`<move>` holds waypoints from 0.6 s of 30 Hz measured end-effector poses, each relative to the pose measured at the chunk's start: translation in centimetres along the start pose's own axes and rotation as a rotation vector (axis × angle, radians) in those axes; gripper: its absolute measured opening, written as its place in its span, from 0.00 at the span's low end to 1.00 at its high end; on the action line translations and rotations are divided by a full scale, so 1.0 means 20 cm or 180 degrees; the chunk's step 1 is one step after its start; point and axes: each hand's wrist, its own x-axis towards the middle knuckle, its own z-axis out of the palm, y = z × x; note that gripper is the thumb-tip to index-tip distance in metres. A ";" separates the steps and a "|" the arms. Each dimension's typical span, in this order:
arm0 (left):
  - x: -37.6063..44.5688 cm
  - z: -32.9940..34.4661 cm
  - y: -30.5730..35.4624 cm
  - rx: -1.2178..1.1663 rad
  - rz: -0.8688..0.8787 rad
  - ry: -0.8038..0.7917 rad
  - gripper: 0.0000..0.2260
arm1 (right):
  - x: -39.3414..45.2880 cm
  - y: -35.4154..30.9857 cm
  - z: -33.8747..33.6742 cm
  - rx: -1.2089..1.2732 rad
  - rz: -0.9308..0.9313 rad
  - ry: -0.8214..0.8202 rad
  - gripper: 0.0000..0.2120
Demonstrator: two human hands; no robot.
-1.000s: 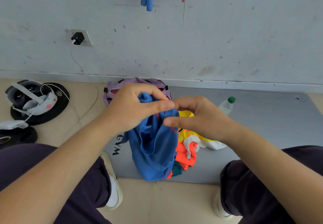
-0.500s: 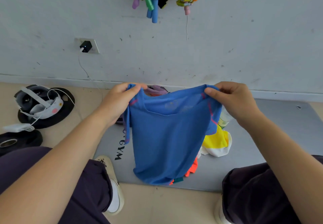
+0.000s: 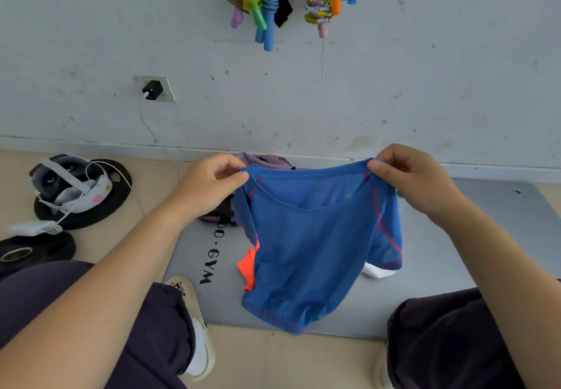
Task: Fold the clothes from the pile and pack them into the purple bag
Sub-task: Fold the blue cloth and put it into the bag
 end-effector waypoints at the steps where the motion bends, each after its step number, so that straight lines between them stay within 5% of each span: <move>1: 0.00 0.00 0.00 0.0133 0.0045 -0.0058 0.04 | 0.00 0.00 0.00 -0.0001 -0.0022 -0.0009 0.10; 8: 0.01 0.01 -0.03 0.0878 0.0242 -0.0080 0.07 | -0.03 -0.06 0.01 0.0539 0.0065 -0.0255 0.13; 15: 0.01 -0.02 0.06 -0.1692 -0.0668 -0.0189 0.08 | -0.02 -0.05 -0.05 0.0002 0.0391 -0.0560 0.09; 18: 0.01 -0.04 0.05 -0.0490 -0.0367 0.0018 0.06 | -0.02 -0.03 -0.08 -0.0226 0.0456 -0.0815 0.05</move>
